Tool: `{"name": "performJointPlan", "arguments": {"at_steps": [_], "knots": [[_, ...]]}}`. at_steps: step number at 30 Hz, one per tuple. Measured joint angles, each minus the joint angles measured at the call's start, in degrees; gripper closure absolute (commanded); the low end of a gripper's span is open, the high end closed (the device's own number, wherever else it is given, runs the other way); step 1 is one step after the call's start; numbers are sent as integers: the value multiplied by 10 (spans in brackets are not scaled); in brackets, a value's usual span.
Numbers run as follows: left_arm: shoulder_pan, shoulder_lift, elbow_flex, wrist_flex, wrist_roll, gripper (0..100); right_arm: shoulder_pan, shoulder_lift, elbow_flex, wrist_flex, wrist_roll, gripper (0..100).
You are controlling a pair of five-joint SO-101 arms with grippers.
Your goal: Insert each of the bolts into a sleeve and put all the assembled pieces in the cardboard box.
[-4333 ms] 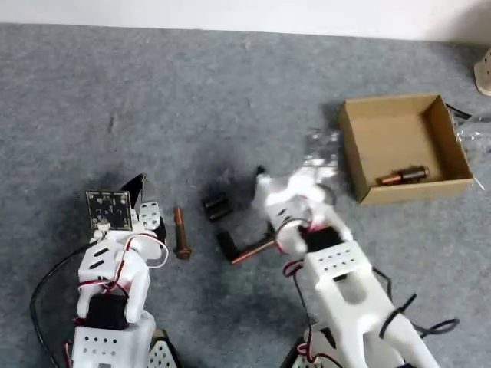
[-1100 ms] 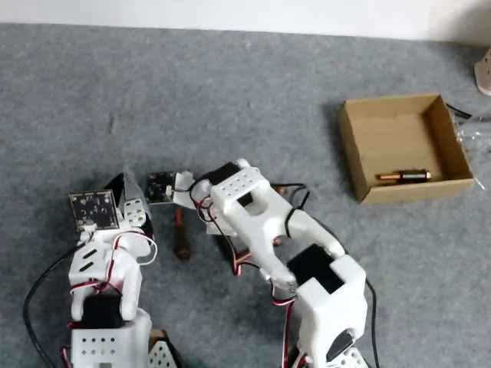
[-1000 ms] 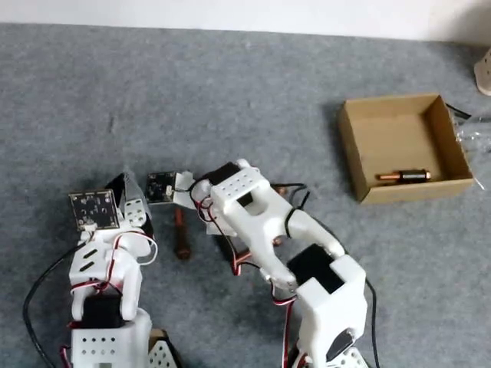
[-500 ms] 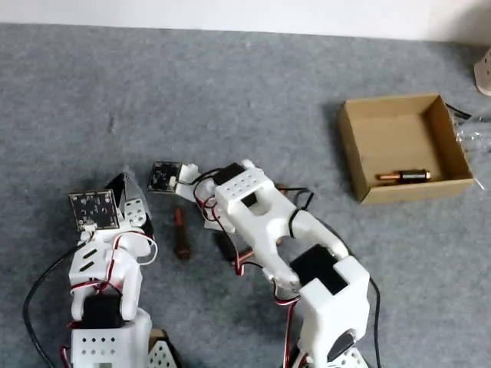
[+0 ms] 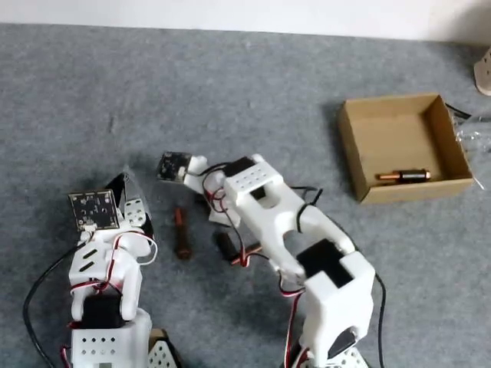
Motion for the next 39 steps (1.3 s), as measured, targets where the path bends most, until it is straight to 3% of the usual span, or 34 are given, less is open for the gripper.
{"name": "performJointPlan", "arguments": {"at_steps": [16,29,39], "knots": [[0,0,0,0,0,989,164,-44,14,26,-277,994],[0,0,0,-7,0,937,218,-378,372,-174,-329,994],[16,0,0,-4,-11,934,251,-640,573,-196,-329,994]]}}
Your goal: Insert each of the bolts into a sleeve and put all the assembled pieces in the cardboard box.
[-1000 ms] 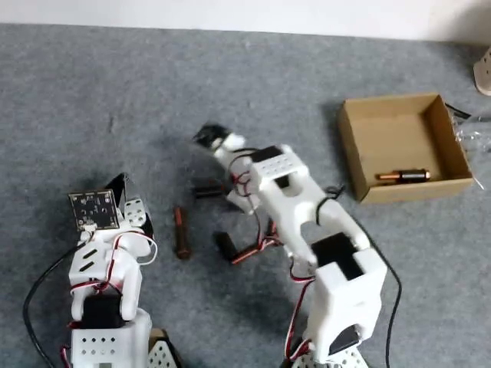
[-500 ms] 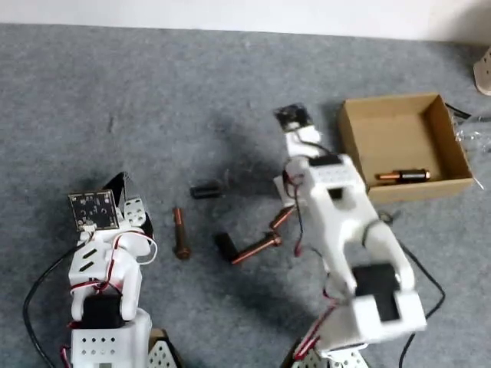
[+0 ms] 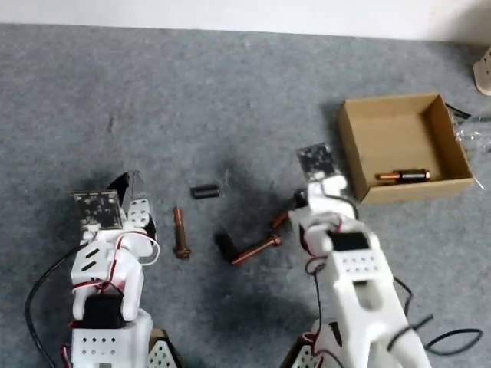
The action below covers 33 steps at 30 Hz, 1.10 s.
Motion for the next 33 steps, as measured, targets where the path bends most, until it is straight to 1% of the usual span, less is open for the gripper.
{"name": "performJointPlan", "arguments": {"at_steps": [5,8,12,16,20,23,25,29,33], "knots": [[46,0,0,20,-51,934,50,-78,61,0,0,994],[55,0,0,22,-69,934,81,-117,93,0,-1,994],[71,0,-4,47,-93,934,134,-170,123,0,-27,994],[135,0,-34,78,-131,933,172,-222,152,0,-36,994],[221,26,-68,87,-159,933,178,-259,167,0,-36,994],[268,121,-105,77,-182,933,181,-273,172,0,-36,994],[280,203,-151,60,-191,933,179,-275,172,0,-36,994],[296,419,-293,52,-193,933,180,-275,172,0,-36,994],[344,657,-451,48,-195,933,180,-275,172,0,-36,994]]}}
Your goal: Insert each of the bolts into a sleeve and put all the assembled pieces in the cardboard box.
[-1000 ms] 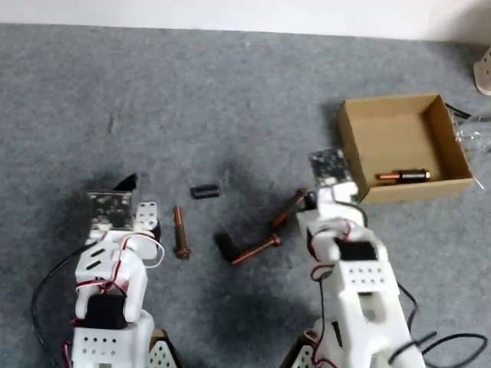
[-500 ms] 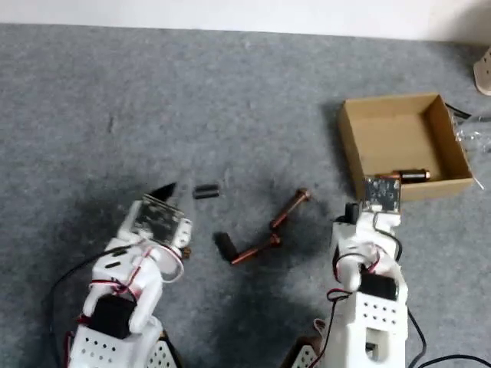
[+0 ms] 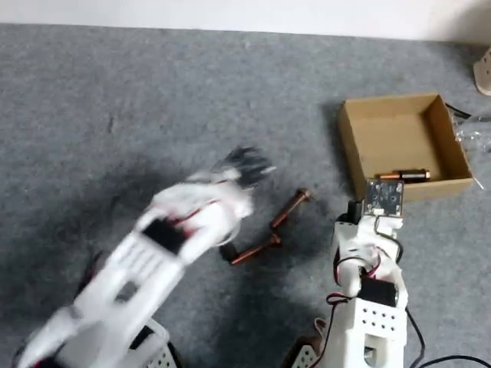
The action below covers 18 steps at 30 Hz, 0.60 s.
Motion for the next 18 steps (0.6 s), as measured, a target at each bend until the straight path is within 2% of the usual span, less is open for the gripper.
{"name": "performJointPlan", "arguments": {"at_steps": [6,11,18], "knots": [[71,279,-167,10,19,890,11,-4,0,0,0,994],[84,390,-301,64,81,875,33,-4,0,-13,0,994],[87,498,-416,74,97,870,36,-4,0,-16,0,994]]}}
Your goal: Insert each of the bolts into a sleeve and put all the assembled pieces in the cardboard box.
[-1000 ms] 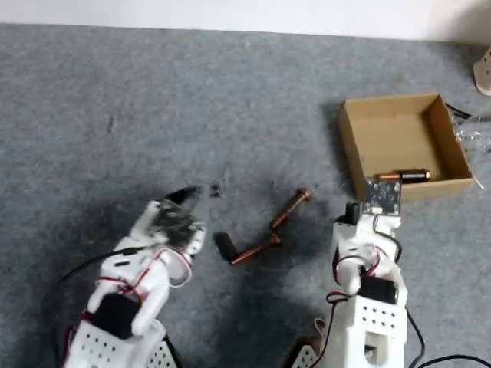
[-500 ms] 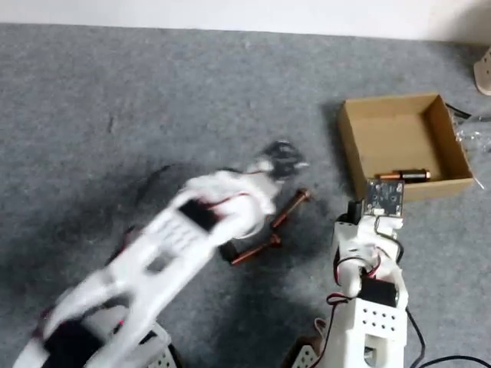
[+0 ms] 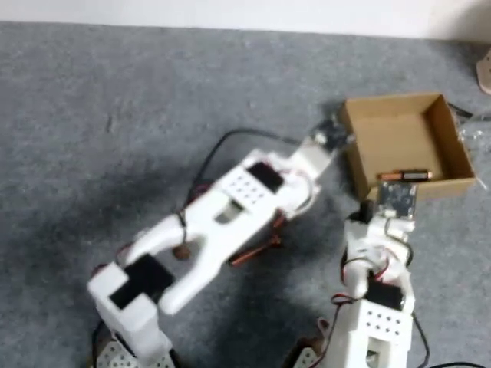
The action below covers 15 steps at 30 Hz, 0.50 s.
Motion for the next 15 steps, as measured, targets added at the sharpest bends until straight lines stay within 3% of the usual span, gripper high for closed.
{"name": "performJointPlan", "arguments": {"at_steps": [15], "knots": [[13,63,-33,52,18,870,1,-1,24,-31,0,994]]}}
